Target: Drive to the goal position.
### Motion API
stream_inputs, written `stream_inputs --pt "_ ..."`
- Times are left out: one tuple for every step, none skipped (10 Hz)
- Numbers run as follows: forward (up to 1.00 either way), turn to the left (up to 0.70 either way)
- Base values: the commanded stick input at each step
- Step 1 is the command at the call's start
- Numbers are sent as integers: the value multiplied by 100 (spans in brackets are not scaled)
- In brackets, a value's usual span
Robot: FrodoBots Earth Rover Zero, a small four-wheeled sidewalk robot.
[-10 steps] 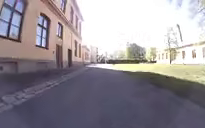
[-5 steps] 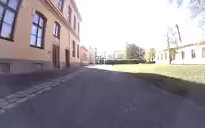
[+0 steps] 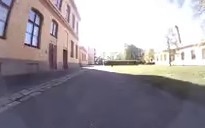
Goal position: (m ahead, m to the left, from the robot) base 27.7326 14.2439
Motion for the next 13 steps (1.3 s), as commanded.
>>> stream_inputs --pt "100 0" --pt "100 0" --pt "100 0" --pt "100 0" --pt "100 0" --pt "100 0" --pt "100 0" --pt "100 0" --pt "100 0" --pt "100 0" --pt "100 0" --pt "100 0" --pt "100 0"
